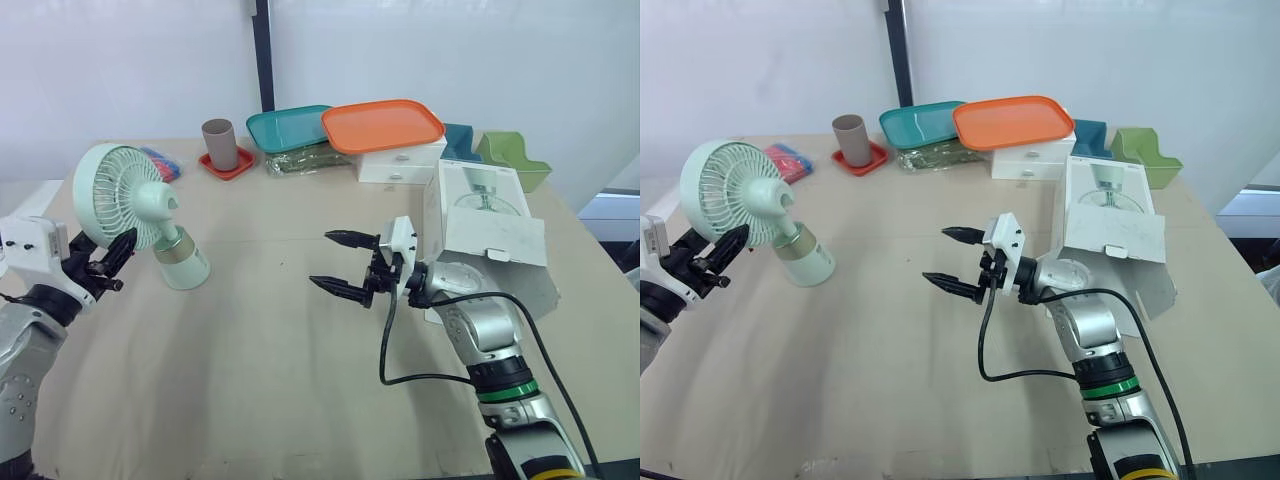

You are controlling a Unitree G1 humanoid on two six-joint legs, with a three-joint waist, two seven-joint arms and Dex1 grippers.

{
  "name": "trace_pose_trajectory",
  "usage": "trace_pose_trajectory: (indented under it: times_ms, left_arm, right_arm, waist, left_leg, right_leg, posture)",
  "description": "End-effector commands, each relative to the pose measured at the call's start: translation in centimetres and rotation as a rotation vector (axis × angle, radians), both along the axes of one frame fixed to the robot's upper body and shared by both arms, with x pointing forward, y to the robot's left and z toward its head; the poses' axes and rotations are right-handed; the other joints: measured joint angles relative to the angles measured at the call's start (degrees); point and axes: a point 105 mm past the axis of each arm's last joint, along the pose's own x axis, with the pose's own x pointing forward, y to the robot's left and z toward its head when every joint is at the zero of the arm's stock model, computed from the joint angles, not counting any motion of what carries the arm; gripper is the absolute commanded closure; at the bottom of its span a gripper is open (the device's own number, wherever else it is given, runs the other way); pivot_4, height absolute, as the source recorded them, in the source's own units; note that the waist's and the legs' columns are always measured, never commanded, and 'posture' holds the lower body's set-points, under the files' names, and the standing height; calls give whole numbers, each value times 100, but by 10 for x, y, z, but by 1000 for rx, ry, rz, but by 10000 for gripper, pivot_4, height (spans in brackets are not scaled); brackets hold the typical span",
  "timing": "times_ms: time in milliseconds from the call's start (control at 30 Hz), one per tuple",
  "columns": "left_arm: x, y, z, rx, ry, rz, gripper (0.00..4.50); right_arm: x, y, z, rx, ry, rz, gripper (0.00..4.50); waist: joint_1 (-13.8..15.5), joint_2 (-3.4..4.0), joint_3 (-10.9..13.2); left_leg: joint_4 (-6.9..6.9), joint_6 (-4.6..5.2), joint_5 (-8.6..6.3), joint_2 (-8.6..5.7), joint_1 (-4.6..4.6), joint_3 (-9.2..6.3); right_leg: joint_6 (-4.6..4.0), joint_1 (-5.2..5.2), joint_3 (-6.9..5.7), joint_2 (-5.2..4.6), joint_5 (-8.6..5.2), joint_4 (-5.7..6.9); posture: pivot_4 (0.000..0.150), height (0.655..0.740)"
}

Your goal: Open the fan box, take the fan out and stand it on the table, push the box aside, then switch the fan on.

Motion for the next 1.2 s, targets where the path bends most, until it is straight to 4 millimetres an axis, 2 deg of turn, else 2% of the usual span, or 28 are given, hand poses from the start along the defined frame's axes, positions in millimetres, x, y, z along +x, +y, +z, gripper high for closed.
trace_pose_trajectory:
  times_ms: [33, 100, 233, 500, 700, 833, 933, 967, 1067, 1200]
  left_arm:
    - [-6, -15, 26, 76, -103, -49, 25744]
    - [-6, -23, 29, 84, -111, -76, 25744]
    - [-8, -55, 32, 90, -114, -200, 25744]
    - [-12, -108, 26, 44, -93, -414, 25744]
    - [-10, -124, 21, -30, -103, -439, 25744]
    - [-6, -127, 23, -78, -126, -432, 25744]
    - [-5, -135, 23, -111, -127, -468, 25744]
    - [-6, -140, 21, -130, -119, -495, 25744]
    - [-9, -150, 16, -149, -90, -556, 25744]
    - [-10, -155, 11, -137, -66, -608, 25744]
  right_arm:
    - [-5, -1, 15, 33, -47, 20, 0]
    - [-5, -2, 15, 31, -47, 20, 0]
    - [-5, -7, 16, 17, -45, 17, 0]
    - [-13, -4, 16, -7, -29, 15, 0]
    - [-20, 9, 25, -28, 11, -40, 0]
    - [-29, 22, 32, -35, 24, -40, 0]
    - [-32, 32, 34, -44, 43, -60, 7687]
    - [-32, 37, 34, -46, 54, -68, 7687]
    - [-28, 44, 34, -46, 79, -103, 7687]
    - [-15, 43, 28, -57, 103, -188, 7687]
  waist:
    - [0, -1, 1]
    - [0, -3, 2]
    - [3, -7, 4]
    - [-14, -6, 7]
    - [0, -6, 7]
    - [4, -8, 7]
    - [3, -8, 8]
    - [0, -8, 8]
    - [-4, -7, 8]
    - [-1, -9, 7]
  left_leg:
    - [0, 0, 0, 0, 0, 0]
    - [0, 0, 0, 0, -2, 0]
    - [0, 0, 0, -1, -6, -6]
    - [0, -1, 0, 2, -8, 0]
    - [1, -2, 1, 1, -8, 0]
    - [1, -7, 4, -3, -11, -5]
    - [2, -31, 17, -3, -13, -7]
    - [2, -32, 17, -3, -13, -7]
    - [1, -32, 17, -2, -12, -3]
    - [2, -32, 18, -3, -12, -4]
  right_leg:
    - [0, 0, 0, 0, 0, 0]
    - [0, -1, 0, 0, 0, 0]
    - [0, -1, -1, -1, 0, -1]
    - [-1, -8, -1, 1, 1, 0]
    - [0, -7, -1, 0, 1, 0]
    - [0, -5, -1, -1, 1, 0]
    - [1, -6, -1, 1, 1, -1]
    - [1, -6, -2, 1, 1, -1]
    - [1, -8, -1, 2, 2, 0]
    - [1, -7, -1, 1, 1, -1]
  posture:
    - [1500, 7400]
    - [1500, 7400]
    - [1500, 7400]
    - [1500, 7400]
    - [1500, 7400]
    - [1500, 7400]
    - [1500, 7400]
    - [1500, 7400]
    - [1500, 7400]
    - [1500, 7400]
